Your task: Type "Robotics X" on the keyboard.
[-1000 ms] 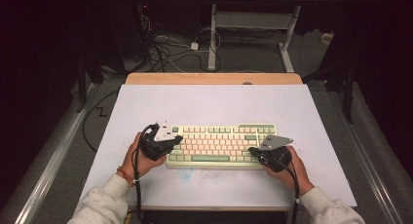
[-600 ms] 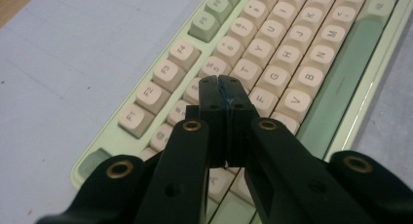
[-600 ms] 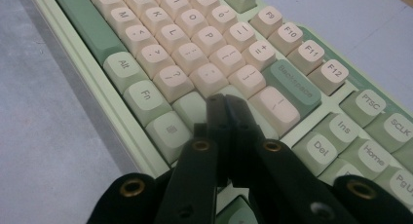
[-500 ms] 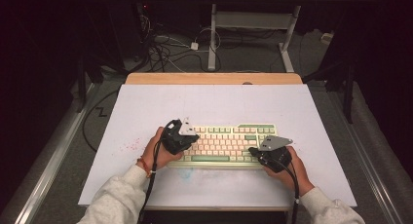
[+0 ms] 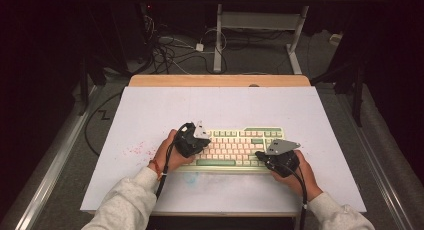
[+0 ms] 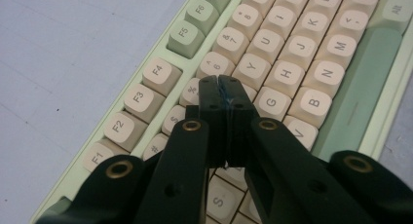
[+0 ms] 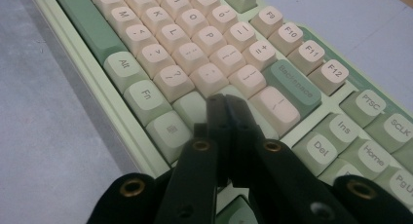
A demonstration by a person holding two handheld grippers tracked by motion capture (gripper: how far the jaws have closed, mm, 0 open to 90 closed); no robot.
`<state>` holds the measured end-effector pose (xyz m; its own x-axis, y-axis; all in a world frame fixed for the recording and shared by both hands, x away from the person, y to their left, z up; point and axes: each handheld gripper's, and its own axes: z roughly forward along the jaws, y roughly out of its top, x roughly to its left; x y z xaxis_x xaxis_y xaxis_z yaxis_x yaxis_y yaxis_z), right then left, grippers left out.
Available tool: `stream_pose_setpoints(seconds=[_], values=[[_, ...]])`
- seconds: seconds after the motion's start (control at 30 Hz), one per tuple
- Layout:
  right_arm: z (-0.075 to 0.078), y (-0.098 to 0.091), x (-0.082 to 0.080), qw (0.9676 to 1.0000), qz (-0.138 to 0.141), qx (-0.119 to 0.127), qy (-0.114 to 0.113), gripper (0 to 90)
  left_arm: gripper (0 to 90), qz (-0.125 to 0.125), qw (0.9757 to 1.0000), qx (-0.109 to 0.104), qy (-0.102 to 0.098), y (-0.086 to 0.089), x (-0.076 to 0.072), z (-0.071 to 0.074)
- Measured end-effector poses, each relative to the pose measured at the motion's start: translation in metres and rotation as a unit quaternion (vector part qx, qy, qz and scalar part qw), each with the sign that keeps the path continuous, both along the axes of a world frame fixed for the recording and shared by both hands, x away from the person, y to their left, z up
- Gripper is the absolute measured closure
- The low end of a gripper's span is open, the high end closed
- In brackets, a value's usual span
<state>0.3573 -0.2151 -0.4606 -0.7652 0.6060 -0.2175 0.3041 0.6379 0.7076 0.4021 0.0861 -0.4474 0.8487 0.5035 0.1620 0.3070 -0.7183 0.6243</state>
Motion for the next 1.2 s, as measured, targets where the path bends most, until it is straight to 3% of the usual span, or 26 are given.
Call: stream_pose_setpoints(seconds=[0.17,0.27,0.37,0.47,0.5,0.57,0.6,0.7,0.77,0.87,0.93,1.0,1.07,1.2], values=[[0.0,0.0,0.0,1.0,0.0,0.0,0.0,90.0,86.5,-0.001,1.0,0.006,0.0,-0.002,0.001,-0.002],[0.0,0.0,0.0,1.0,0.002,-0.002,-0.001,90.0,87.1,0.0,0.9998,0.021,0.002,-0.004,0.002,-0.005],[0.002,0.0,-0.002,1.0,0.002,0.002,0.003,90.0,85.5,0.0,0.9999,0.015,0.003,-0.002,0.002,-0.004],[0.009,-0.002,-0.005,0.9999,0.004,0.011,-0.008,90.0,84.1,0.002,0.9999,0.0,-0.016,0.002,-0.002,0.005],[0.012,-0.003,-0.006,0.9998,0.003,0.016,-0.013,90.0,83.1,0.002,0.9993,-0.016,-0.033,0.008,-0.006,0.013],[0.017,-0.005,-0.009,0.9995,0.0,0.024,-0.019,90.0,81.4,0.001,0.9989,-0.022,-0.041,0.01,-0.009,0.017],[0.019,-0.006,-0.01,0.9995,0.001,0.025,-0.021,90.0,79.6,0.005,0.9979,-0.025,-0.059,0.015,-0.015,0.022],[0.022,-0.008,-0.013,0.9992,0.0,0.03,-0.025,90.0,67.9,0.005,0.9971,-0.032,-0.069,0.021,-0.02,0.026],[0.023,-0.009,-0.014,0.9991,0.001,0.03,-0.028,90.0,65.3,0.003,0.9956,-0.039,-0.085,0.028,-0.025,0.028],[0.027,-0.012,-0.016,0.9988,-0.004,0.035,-0.035,90.0,51.5,0.011,0.992,-0.04,-0.119,0.038,-0.035,0.029],[0.029,-0.014,-0.017,0.9984,-0.007,0.038,-0.04,90.0,43.9,0.013,0.9899,-0.058,-0.129,0.047,-0.041,0.028],[0.033,-0.016,-0.018,0.9979,-0.011,0.046,-0.045,90.0,31.5,0.028,0.9881,-0.059,-0.139,0.056,-0.047,0.026],[0.034,-0.017,-0.018,0.9978,-0.012,0.047,-0.046,90.0,29.5,0.035,0.9869,-0.071,-0.141,0.066,-0.053,0.021],[0.038,-0.017,-0.019,0.9974,-0.01,0.051,-0.051,90.0,23.3,0.059,0.9867,-0.061,-0.139,0.086,-0.066,0.005]])
